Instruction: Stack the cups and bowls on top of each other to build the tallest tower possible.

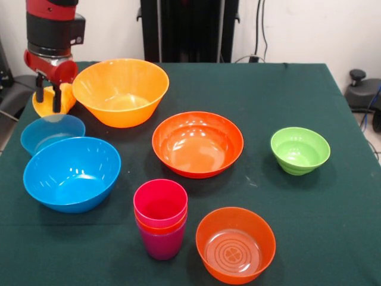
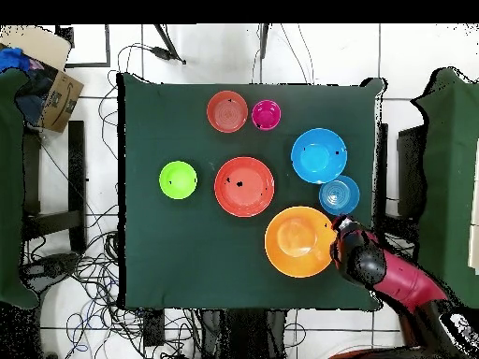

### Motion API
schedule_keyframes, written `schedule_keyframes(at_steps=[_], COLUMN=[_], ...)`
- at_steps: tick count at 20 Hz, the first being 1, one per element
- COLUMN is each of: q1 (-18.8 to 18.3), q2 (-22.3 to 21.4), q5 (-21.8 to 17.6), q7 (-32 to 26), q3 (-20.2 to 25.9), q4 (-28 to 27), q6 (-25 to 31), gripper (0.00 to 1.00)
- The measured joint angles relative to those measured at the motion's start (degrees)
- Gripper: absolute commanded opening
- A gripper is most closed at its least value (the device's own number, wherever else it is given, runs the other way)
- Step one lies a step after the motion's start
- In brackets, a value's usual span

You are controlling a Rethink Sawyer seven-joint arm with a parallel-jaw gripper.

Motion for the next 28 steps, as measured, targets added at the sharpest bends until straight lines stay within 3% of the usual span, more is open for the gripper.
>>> schedule_keyframes(at_steps=[15,28], q1=[4.5,2.2], q2=[2.1,1.1], q5=[0.0,-1.3], q7=[0.0,0.0], q3=[-4.4,-2.8], q4=[-1.8,-1.8], q6=[4.8,8.8], gripper=[1.00,1.00])
